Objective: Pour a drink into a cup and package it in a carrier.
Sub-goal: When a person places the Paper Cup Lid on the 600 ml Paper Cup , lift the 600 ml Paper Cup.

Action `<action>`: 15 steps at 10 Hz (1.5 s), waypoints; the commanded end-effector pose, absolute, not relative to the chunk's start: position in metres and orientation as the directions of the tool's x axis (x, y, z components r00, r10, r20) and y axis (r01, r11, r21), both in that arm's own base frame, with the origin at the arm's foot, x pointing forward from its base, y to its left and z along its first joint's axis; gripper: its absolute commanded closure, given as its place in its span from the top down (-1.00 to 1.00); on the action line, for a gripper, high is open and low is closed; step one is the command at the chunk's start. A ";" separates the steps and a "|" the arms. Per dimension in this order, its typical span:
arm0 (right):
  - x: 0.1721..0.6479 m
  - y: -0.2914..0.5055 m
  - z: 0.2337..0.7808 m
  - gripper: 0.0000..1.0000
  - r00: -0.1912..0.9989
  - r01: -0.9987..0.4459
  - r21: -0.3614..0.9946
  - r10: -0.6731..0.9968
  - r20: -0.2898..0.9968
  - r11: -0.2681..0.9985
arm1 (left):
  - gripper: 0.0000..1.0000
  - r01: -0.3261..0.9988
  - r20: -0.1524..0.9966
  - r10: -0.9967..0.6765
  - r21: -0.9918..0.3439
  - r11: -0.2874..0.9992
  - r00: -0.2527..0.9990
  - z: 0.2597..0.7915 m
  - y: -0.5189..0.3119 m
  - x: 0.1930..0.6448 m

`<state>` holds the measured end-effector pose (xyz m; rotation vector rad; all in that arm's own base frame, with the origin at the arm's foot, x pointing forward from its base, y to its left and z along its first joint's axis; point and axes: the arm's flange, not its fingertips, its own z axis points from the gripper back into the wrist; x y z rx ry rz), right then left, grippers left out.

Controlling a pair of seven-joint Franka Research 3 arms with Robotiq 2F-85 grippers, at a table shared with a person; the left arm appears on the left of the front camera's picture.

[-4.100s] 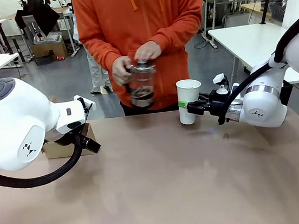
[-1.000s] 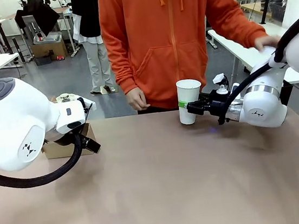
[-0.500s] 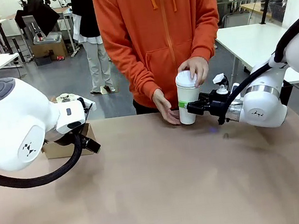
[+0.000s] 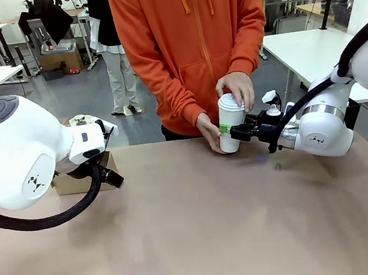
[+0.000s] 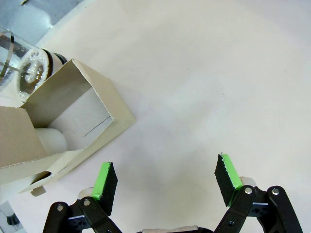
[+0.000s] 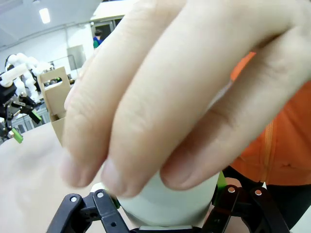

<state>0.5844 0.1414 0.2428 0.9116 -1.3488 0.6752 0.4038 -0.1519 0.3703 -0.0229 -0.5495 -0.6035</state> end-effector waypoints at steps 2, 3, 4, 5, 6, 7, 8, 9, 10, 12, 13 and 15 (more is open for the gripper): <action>0.585 0.144 0.246 0.60 0.123 -0.848 0.156 -0.099 0.987 0.506 | 1.00 0.545 0.498 -0.532 0.135 0.827 0.685 0.370 -0.152 0.404; 0.585 0.144 0.246 0.60 0.123 -0.848 0.156 -0.099 0.987 0.506 | 1.00 0.545 0.498 -0.532 0.135 0.827 0.685 0.370 -0.152 0.404; 0.585 0.144 0.246 0.60 0.123 -0.848 0.156 -0.099 0.987 0.506 | 1.00 0.545 0.498 -0.532 0.135 0.827 0.685 0.370 -0.152 0.404; 0.585 0.144 0.246 0.60 0.123 -0.848 0.156 -0.099 0.987 0.506 | 1.00 0.545 0.498 -0.532 0.135 0.827 0.685 0.370 -0.152 0.404; 0.585 0.144 0.246 0.60 0.123 -0.848 0.156 -0.099 0.987 0.506 | 1.00 0.545 0.498 -0.532 0.135 0.827 0.685 0.370 -0.152 0.404; 0.585 0.144 0.246 0.60 0.123 -0.848 0.156 -0.099 0.987 0.506 | 1.00 0.545 0.498 -0.532 0.135 0.827 0.685 0.370 -0.152 0.404; 0.585 0.144 0.246 0.60 0.123 -0.848 0.156 -0.099 0.987 0.506 | 1.00 0.545 0.498 -0.532 0.135 0.827 0.685 0.370 -0.152 0.404; 0.585 0.144 0.246 0.60 0.123 -0.848 0.156 -0.099 0.987 0.506 | 1.00 0.545 0.498 -0.532 0.135 0.827 0.685 0.370 -0.152 0.404; 0.585 0.144 0.246 0.60 0.123 -0.848 0.156 -0.099 0.987 0.506 | 1.00 0.545 0.498 -0.532 0.135 0.827 0.685 0.370 -0.152 0.404; 0.585 0.144 0.246 0.60 0.123 -0.848 0.156 -0.099 0.987 0.506 | 1.00 0.545 0.498 -0.532 0.135 0.827 0.685 0.370 -0.152 0.404; 0.585 0.144 0.246 0.60 0.123 -0.848 0.156 -0.099 0.987 0.506 | 1.00 0.545 0.498 -0.532 0.135 0.827 0.685 0.370 -0.152 0.404; 0.585 0.144 0.246 0.60 0.123 -0.848 0.156 -0.099 0.987 0.506 | 1.00 0.545 0.498 -0.532 0.135 0.827 0.685 0.370 -0.152 0.404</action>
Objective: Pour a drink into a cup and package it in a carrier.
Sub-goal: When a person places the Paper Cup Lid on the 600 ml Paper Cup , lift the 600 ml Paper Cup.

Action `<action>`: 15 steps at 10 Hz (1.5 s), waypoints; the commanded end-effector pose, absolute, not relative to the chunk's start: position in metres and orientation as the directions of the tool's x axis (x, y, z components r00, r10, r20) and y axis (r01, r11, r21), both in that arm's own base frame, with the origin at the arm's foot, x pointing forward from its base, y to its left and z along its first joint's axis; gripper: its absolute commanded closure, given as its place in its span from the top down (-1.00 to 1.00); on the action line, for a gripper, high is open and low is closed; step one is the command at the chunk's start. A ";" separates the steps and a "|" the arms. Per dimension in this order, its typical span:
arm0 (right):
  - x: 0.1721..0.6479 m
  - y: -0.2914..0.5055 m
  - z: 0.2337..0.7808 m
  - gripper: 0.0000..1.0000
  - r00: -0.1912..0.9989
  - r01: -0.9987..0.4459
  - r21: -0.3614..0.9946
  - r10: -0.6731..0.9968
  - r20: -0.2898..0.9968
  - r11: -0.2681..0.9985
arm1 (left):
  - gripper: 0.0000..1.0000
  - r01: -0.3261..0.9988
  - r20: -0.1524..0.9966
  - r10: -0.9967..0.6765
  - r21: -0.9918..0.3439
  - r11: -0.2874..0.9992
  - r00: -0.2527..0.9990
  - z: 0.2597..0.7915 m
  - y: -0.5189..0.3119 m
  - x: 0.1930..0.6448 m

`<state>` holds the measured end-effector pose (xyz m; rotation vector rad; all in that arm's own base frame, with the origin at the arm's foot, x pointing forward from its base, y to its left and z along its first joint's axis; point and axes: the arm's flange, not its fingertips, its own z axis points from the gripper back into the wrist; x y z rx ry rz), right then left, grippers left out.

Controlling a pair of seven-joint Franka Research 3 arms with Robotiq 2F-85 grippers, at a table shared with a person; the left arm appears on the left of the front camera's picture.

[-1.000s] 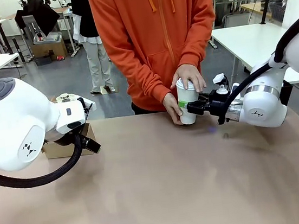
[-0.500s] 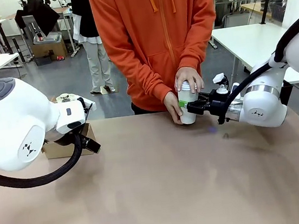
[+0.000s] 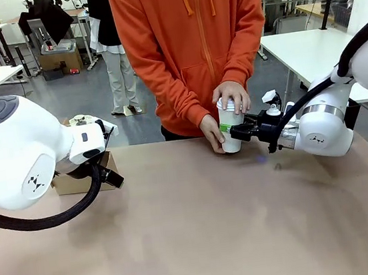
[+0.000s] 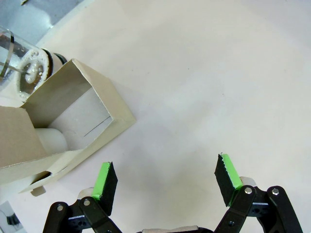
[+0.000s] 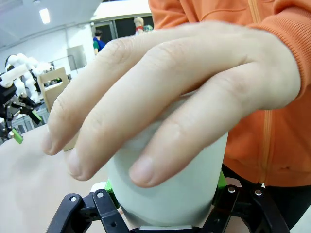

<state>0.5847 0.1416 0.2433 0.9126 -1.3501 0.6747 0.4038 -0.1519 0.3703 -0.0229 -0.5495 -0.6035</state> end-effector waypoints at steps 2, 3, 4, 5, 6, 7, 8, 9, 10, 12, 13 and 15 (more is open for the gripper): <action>0.585 0.144 0.246 0.60 0.123 -0.848 0.156 -0.099 0.987 0.506 | 1.00 0.545 0.498 -0.532 0.135 0.827 0.685 0.370 -0.152 0.404; 0.585 0.144 0.246 0.60 0.123 -0.848 0.156 -0.099 0.987 0.506 | 1.00 0.545 0.498 -0.532 0.135 0.827 0.685 0.370 -0.152 0.404; 0.585 0.144 0.246 0.60 0.123 -0.848 0.156 -0.099 0.987 0.506 | 1.00 0.545 0.498 -0.532 0.135 0.827 0.685 0.370 -0.152 0.404; 0.585 0.144 0.246 0.60 0.123 -0.848 0.156 -0.099 0.987 0.506 | 1.00 0.545 0.498 -0.532 0.135 0.827 0.685 0.370 -0.152 0.404; 0.585 0.144 0.246 0.60 0.123 -0.848 0.156 -0.099 0.987 0.506 | 1.00 0.545 0.498 -0.532 0.135 0.827 0.685 0.370 -0.152 0.404; 0.585 0.144 0.246 0.60 0.123 -0.848 0.156 -0.099 0.987 0.506 | 1.00 0.545 0.498 -0.532 0.135 0.827 0.685 0.370 -0.152 0.404; 0.585 0.144 0.246 0.60 0.123 -0.848 0.156 -0.099 0.987 0.506 | 1.00 0.545 0.498 -0.532 0.135 0.827 0.685 0.370 -0.152 0.404; 0.585 0.144 0.246 0.60 0.123 -0.848 0.156 -0.099 0.987 0.506 | 1.00 0.545 0.498 -0.532 0.135 0.827 0.685 0.370 -0.152 0.404; 0.585 0.144 0.246 0.60 0.123 -0.848 0.156 -0.099 0.987 0.506 | 1.00 0.545 0.498 -0.532 0.135 0.827 0.685 0.370 -0.152 0.404; 0.585 0.144 0.246 0.60 0.123 -0.848 0.156 -0.099 0.987 0.506 | 1.00 0.545 0.498 -0.532 0.135 0.827 0.685 0.370 -0.152 0.404; 0.585 0.142 0.243 0.60 0.128 -0.847 0.159 -0.096 0.987 0.507 | 1.00 0.545 0.498 -0.532 0.135 0.827 0.685 0.370 -0.152 0.404; 0.564 0.139 0.298 0.60 0.125 -0.850 0.145 -0.073 0.989 0.507 | 1.00 0.545 0.498 -0.532 0.135 0.827 0.685 0.370 -0.152 0.404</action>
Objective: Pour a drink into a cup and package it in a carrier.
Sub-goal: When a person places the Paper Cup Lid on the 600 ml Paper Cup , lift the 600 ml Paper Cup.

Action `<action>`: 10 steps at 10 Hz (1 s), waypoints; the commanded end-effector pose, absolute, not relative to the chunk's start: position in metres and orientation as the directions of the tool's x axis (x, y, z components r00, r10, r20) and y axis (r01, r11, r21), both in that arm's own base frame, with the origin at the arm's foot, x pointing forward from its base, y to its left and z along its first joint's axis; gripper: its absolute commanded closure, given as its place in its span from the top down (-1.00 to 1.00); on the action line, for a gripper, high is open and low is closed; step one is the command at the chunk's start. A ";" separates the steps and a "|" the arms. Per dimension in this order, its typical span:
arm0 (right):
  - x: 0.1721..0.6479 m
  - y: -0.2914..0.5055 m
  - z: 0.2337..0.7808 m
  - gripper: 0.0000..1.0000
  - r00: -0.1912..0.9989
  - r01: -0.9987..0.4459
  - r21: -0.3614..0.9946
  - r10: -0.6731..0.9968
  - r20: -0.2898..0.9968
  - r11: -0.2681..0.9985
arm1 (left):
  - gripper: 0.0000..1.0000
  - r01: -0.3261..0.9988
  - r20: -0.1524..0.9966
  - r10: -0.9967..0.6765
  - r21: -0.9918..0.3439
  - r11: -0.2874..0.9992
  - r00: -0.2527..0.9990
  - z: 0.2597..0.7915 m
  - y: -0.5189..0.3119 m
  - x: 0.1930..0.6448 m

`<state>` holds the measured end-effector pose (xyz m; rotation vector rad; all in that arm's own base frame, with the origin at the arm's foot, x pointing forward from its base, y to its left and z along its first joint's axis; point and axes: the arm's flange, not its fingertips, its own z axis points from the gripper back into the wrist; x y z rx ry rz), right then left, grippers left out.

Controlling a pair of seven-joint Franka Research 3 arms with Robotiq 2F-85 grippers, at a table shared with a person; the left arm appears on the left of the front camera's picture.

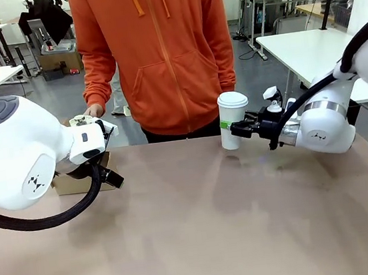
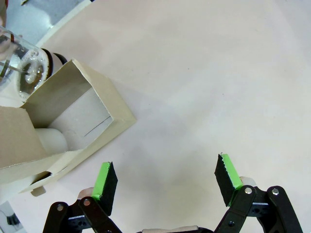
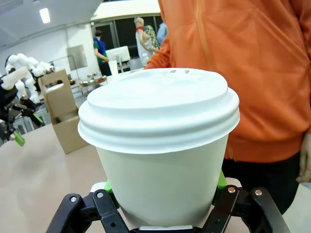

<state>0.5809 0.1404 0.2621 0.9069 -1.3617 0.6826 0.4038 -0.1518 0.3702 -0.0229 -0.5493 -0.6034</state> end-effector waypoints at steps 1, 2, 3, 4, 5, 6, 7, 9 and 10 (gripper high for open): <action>0.551 0.135 0.331 0.60 0.115 -0.850 0.133 -0.067 0.991 0.510 | 1.00 0.545 0.498 -0.532 0.135 0.827 0.685 0.370 -0.152 0.404; 0.535 0.133 0.369 0.60 0.106 -0.860 0.129 -0.075 0.992 0.494 | 1.00 0.545 0.498 -0.532 0.135 0.827 0.685 0.370 -0.152 0.404; 0.519 0.133 0.399 0.60 0.116 -0.865 0.138 -0.076 0.990 0.482 | 1.00 0.545 0.498 -0.532 0.135 0.827 0.685 0.370 -0.152 0.404; 0.502 0.134 0.426 0.60 0.136 -0.869 0.153 -0.070 0.988 0.470 | 1.00 0.545 0.498 -0.532 0.135 0.827 0.685 0.370 -0.152 0.404; 0.487 0.134 0.449 0.60 0.112 -0.871 0.130 -0.065 0.992 0.474 | 1.00 0.545 0.498 -0.532 0.135 0.827 0.685 0.370 -0.152 0.404; 0.472 0.135 0.472 0.60 0.100 -0.877 0.123 -0.075 0.992 0.465 | 1.00 0.545 0.498 -0.532 0.135 0.827 0.685 0.370 -0.152 0.404; 0.465 0.133 0.483 0.60 0.094 -0.877 0.120 -0.079 0.992 0.466 | 1.00 0.545 0.498 -0.532 0.135 0.827 0.685 0.370 -0.152 0.404; 0.465 0.129 0.491 0.60 0.105 -0.873 0.134 -0.086 0.991 0.468 | 1.00 0.545 0.498 -0.532 0.135 0.827 0.685 0.370 -0.152 0.404; 0.469 0.130 0.488 0.60 0.096 -0.860 0.119 -0.072 0.993 0.496 | 1.00 0.545 0.498 -0.532 0.135 0.827 0.685 0.370 -0.152 0.404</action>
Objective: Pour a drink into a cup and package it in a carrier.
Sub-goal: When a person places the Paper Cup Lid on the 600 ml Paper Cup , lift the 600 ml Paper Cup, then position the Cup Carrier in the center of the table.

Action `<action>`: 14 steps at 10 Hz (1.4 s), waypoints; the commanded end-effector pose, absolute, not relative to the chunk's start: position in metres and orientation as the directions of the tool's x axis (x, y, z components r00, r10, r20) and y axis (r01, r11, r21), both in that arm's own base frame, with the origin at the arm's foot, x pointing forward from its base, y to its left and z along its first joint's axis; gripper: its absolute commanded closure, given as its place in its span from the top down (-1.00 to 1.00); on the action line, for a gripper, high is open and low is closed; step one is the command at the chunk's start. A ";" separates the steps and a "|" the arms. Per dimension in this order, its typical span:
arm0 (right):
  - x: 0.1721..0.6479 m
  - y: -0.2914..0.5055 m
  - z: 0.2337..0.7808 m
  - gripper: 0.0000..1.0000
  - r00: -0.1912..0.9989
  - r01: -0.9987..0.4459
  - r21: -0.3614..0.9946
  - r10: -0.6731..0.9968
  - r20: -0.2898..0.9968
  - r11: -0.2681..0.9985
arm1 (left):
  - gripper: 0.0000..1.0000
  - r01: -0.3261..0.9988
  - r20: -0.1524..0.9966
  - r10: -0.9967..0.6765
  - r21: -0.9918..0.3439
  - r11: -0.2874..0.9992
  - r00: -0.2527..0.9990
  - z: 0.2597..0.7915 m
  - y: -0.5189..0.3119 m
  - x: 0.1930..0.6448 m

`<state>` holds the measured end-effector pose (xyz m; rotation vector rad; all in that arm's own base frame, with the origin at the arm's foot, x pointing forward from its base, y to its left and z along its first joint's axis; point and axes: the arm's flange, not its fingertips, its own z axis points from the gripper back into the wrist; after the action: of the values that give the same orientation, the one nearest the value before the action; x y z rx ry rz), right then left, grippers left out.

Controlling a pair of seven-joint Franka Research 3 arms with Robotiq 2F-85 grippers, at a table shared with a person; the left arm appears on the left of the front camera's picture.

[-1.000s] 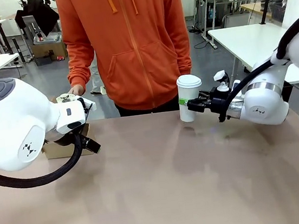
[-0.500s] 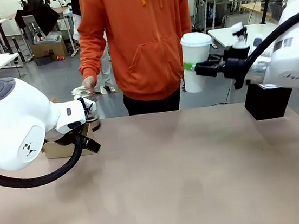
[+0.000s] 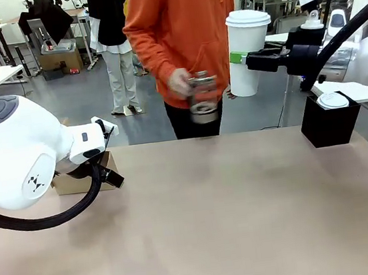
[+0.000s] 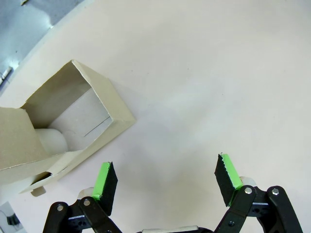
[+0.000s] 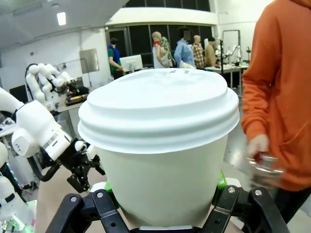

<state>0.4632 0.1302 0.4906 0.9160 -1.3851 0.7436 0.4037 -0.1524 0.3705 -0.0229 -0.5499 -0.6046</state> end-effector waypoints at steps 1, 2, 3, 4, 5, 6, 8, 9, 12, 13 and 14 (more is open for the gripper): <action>0.461 0.134 0.493 0.60 0.066 -0.879 0.098 -0.085 0.994 0.467 | 1.00 0.545 0.498 -0.532 0.135 0.827 0.685 0.370 -0.152 0.404; 0.461 0.134 0.493 0.60 0.066 -0.879 0.098 -0.085 0.994 0.467 | 1.00 0.545 0.498 -0.532 0.135 0.827 0.685 0.370 -0.152 0.404; 0.461 0.134 0.493 0.60 0.066 -0.879 0.098 -0.085 0.994 0.467 | 1.00 0.545 0.498 -0.532 0.135 0.827 0.685 0.370 -0.152 0.404; 0.461 0.134 0.493 0.60 0.066 -0.879 0.098 -0.085 0.994 0.467 | 1.00 0.545 0.498 -0.532 0.135 0.827 0.685 0.370 -0.152 0.404; 0.461 0.134 0.493 0.60 0.066 -0.879 0.098 -0.085 0.994 0.467 | 1.00 0.545 0.498 -0.532 0.135 0.827 0.685 0.370 -0.152 0.404; 0.461 0.134 0.493 0.60 0.066 -0.879 0.098 -0.085 0.994 0.467 | 1.00 0.545 0.498 -0.532 0.135 0.827 0.685 0.370 -0.152 0.404; 0.461 0.134 0.493 0.60 0.066 -0.879 0.098 -0.085 0.994 0.467 | 1.00 0.545 0.498 -0.532 0.135 0.827 0.685 0.370 -0.152 0.404; 0.461 0.134 0.493 0.60 0.066 -0.879 0.098 -0.085 0.994 0.467 | 1.00 0.545 0.498 -0.532 0.135 0.827 0.685 0.370 -0.152 0.404; 0.461 0.134 0.493 0.60 0.066 -0.879 0.098 -0.085 0.994 0.467 | 1.00 0.535 0.494 -0.515 0.115 0.837 0.700 0.384 -0.149 0.407; 0.461 0.134 0.493 0.60 0.066 -0.879 0.098 -0.085 0.994 0.467 | 1.00 0.517 0.490 -0.493 0.098 0.850 0.719 0.404 -0.146 0.408; 0.461 0.134 0.493 0.60 0.066 -0.879 0.098 -0.085 0.994 0.467 | 1.00 0.532 0.485 -0.493 0.064 0.844 0.722 0.424 -0.144 0.409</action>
<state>0.4631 0.1329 0.4886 0.9153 -1.3795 0.7513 0.4086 -0.1515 0.3986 -0.0450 -0.5366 -0.5712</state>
